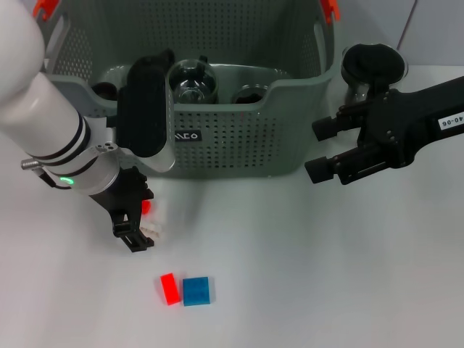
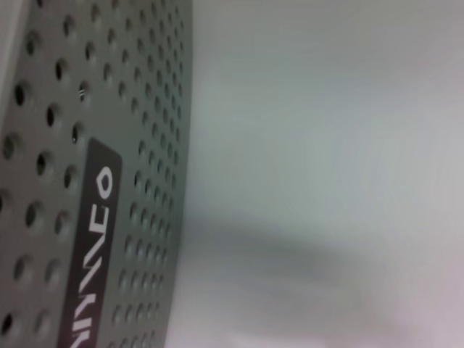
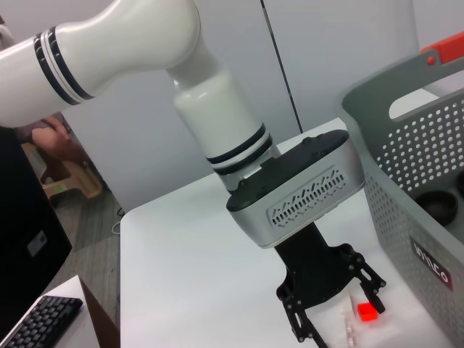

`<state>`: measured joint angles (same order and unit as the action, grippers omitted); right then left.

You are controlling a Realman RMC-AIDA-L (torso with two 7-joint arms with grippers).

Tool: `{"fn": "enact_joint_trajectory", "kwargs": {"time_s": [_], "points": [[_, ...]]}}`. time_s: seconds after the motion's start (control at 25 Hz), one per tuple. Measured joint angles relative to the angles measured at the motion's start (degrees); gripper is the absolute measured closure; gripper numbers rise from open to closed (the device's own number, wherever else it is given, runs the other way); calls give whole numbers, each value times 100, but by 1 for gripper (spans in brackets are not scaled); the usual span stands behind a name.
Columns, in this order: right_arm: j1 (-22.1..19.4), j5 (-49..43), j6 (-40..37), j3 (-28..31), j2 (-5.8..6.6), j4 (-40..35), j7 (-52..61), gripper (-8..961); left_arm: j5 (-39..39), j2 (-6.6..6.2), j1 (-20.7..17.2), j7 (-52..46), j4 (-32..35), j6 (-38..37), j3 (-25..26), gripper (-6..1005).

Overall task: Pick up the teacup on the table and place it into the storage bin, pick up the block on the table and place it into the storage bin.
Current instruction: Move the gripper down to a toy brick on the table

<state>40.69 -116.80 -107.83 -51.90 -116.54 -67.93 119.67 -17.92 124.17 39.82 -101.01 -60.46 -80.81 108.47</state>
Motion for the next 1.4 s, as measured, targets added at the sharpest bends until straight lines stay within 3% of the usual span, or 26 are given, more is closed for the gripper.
{"fn": "enact_joint_trajectory", "kwargs": {"time_s": [0.72,1.4], "points": [[-76,-2,-24,195,0,108,-203,25,-144,27,-73,-66,-374,-556,-19,129],[-79,9,-12,225,-4,158,-255,25,-291,23,-69,-36,-258,-441,-289,160]]}}
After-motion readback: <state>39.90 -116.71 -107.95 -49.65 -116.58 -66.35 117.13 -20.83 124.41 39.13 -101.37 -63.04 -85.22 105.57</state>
